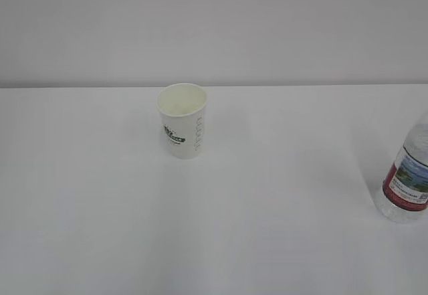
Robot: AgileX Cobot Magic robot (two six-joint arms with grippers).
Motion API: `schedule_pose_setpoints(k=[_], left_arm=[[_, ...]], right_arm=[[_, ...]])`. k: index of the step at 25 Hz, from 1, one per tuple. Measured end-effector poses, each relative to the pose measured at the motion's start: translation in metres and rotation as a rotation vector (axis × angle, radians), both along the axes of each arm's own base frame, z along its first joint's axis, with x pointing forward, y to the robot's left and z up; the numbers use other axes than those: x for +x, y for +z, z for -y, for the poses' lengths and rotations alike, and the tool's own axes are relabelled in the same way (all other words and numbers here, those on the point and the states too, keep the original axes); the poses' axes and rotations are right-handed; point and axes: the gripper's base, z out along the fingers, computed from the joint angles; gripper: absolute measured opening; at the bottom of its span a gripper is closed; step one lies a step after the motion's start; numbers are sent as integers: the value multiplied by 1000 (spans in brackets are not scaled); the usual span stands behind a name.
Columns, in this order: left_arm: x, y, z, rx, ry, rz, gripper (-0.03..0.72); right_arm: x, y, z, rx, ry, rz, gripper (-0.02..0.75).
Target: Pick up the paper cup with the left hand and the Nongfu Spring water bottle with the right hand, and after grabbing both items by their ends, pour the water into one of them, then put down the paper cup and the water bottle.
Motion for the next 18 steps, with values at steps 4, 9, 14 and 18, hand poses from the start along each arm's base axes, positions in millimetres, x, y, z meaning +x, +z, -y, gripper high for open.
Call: schedule_pose_setpoints(k=[4, 9, 14, 18], left_arm=[[7, 8, 1, -4, -5, 22, 580], [30, 12, 8, -27, -26, -31, 580], [52, 17, 13, -58, -42, -29, 580], [68, 20, 16, -64, -44, -22, 580]], right_arm=[[0, 2, 0, 5, -2, 13, 587], [0, 3, 0, 26, -13, 23, 587], [2, 6, -1, 40, -15, 38, 587], [10, 14, -3, 66, -7, 100, 587]])
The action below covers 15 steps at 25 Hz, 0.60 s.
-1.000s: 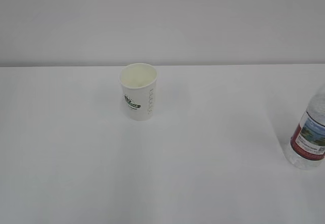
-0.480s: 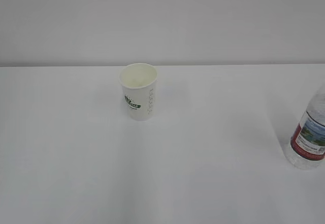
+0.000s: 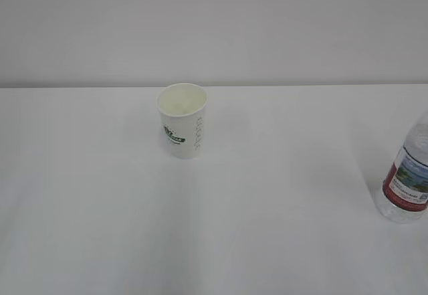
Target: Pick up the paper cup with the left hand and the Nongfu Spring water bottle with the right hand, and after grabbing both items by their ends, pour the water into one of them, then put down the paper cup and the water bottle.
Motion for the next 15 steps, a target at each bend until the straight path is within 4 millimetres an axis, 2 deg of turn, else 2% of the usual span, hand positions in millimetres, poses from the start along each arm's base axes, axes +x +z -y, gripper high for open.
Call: schedule_pose_setpoints(k=[9, 15], left_arm=[[33, 7, 5, -14, 1, 72, 579], [43, 15, 5, -8, 2, 178, 579]], right_arm=[[29, 11, -3, 5, 11, 24, 587], [40, 18, -5, 6, 18, 69, 587]])
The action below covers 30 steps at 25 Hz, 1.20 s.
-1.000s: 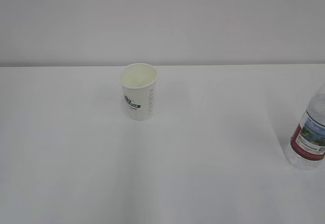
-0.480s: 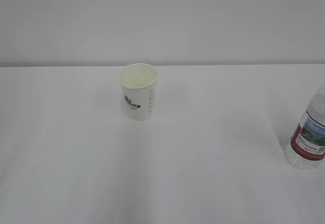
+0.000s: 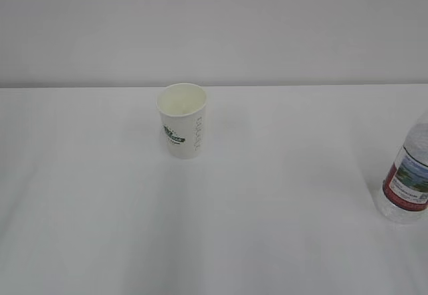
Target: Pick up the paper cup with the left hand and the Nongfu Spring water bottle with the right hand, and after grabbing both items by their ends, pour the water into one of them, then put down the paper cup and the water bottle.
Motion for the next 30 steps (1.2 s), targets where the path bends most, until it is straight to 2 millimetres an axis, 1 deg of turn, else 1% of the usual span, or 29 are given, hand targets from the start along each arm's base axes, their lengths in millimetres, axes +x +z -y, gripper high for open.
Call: schedule_pose_setpoints(k=[3, 7, 10, 13, 17, 20, 24, 28, 30], left_arm=[[1, 1, -2, 41, 5, 16, 579], [2, 3, -3, 90, 9, 58, 579], [4, 5, -2, 93, 4, 126, 579], [6, 8, -1, 86, -3, 196, 579], [7, 10, -1, 83, -6, 233, 579], [11, 6, 1, 82, -12, 254, 579], [19, -10, 3, 80, -24, 253, 579], [25, -19, 5, 72, -36, 294, 579], [25, -19, 6, 64, -42, 342, 579]], right_arm=[[3, 5, -1, 10, 9, 79, 587], [10, 3, -3, 17, 20, 165, 587], [14, 3, -4, 21, 28, 248, 587], [17, 0, -4, 26, 32, 280, 587], [18, -2, -4, 26, 33, 285, 587], [18, 0, -5, 28, 35, 313, 587], [19, -1, -5, 30, 38, 338, 587], [23, -9, -6, 31, 43, 365, 587], [25, -16, -6, 31, 45, 367, 587]])
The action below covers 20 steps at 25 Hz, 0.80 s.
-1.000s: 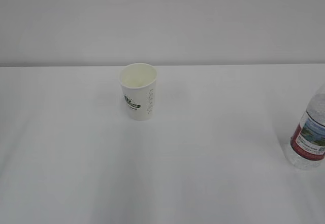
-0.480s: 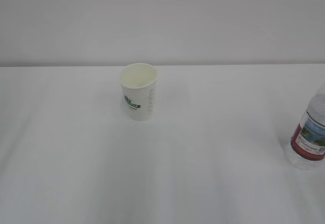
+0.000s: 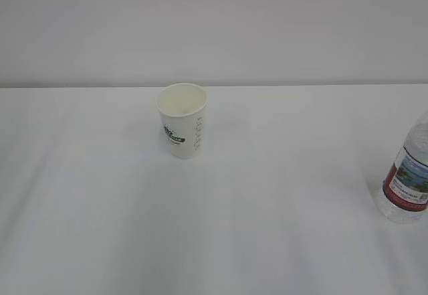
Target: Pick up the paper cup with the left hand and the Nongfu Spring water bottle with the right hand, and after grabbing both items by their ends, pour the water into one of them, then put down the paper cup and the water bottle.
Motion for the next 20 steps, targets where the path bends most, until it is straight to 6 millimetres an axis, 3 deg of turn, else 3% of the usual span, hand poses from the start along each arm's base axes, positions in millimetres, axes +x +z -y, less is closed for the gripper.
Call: schedule_pose_setpoints(k=[6, 11, 20], left_arm=[[8, -2, 2, -6, -11, 28, 579], [30, -12, 8, -3, -35, 3, 579], [55, -40, 46, 8, -217, -82, 579]], right_arm=[[5, -18, -1, 2, 6, 12, 587], [7, -35, -1, 0, 9, -14, 587], [9, -54, -2, -4, 10, -66, 587]])
